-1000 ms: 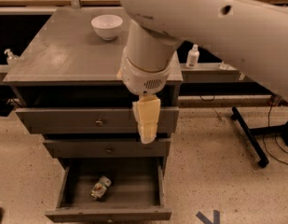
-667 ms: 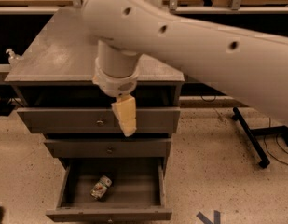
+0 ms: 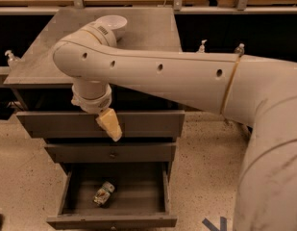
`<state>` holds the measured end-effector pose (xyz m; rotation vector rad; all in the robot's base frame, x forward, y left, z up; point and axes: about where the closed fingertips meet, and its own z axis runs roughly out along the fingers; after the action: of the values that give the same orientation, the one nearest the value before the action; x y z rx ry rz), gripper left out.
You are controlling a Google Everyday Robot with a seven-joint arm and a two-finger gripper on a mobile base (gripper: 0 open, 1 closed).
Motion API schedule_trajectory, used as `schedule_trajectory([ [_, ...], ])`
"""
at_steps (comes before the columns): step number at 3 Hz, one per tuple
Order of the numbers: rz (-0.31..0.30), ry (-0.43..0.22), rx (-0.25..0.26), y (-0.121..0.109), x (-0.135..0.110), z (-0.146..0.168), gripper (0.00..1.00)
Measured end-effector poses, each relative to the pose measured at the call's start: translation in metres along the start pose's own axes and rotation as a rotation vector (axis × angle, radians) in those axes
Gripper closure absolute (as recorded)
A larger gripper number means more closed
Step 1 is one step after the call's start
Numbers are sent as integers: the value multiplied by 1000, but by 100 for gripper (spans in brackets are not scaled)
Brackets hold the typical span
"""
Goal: Pick 7up can from bottom drawer and place on counter
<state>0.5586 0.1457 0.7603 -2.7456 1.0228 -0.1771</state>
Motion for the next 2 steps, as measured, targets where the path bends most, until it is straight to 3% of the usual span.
schedule_trajectory([
  [1, 3, -1, 1, 1, 0, -1, 0],
  [2, -96, -109, -10, 1, -17, 67, 0],
])
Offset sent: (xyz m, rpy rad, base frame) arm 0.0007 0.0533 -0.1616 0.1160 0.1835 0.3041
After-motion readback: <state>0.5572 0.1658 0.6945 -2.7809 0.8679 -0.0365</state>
